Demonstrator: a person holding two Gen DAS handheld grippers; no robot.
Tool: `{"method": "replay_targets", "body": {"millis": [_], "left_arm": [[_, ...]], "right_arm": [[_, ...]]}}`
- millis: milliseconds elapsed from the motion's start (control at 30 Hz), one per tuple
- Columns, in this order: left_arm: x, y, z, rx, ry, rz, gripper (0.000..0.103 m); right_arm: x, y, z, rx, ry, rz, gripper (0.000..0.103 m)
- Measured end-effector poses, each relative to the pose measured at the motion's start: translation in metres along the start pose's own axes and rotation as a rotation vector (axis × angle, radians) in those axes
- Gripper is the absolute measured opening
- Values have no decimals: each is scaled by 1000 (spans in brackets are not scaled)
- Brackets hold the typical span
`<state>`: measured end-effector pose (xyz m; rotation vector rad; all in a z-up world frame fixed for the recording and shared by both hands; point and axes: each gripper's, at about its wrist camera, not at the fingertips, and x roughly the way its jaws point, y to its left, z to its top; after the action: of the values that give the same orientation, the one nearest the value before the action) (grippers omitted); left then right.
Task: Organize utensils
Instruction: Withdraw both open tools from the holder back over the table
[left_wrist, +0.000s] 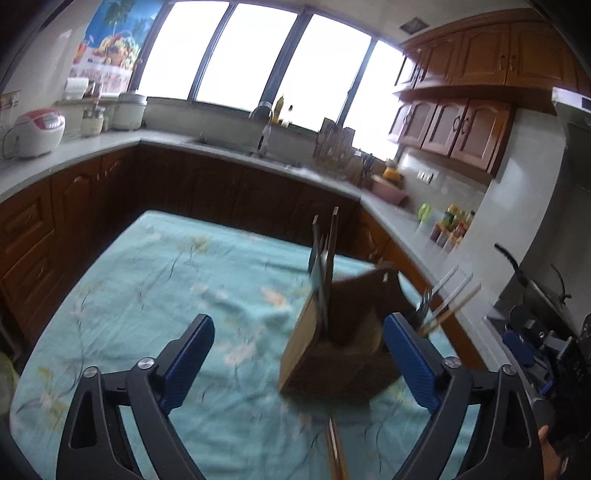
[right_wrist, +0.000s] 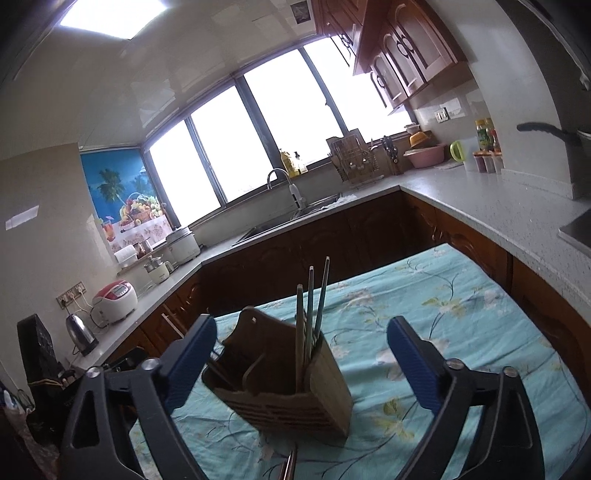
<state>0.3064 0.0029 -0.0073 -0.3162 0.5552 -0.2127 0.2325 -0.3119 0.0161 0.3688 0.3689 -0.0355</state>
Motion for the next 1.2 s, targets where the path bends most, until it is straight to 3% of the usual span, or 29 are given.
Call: {"method": "replay_targets", "body": {"millis": [133,333,667,900,1200], "left_arm": [[-24,5,-14,-19,44,33,101],[-65,17,-28,-66,94,63,102],[-126,25,-47,-78,89,86,102],[-149,13,-65,0,75,97,102],[-181,-8,-87,134,3,170,102]], "right_arm": [[-14,3,-13,8,11,7,101],[-40,7,-36,19,35,19,102],[-83,14,-63,30,53,42,103],[-113,17,-80,22,62,38,103],[-140,27,-95,-53,48,-4,103]]}}
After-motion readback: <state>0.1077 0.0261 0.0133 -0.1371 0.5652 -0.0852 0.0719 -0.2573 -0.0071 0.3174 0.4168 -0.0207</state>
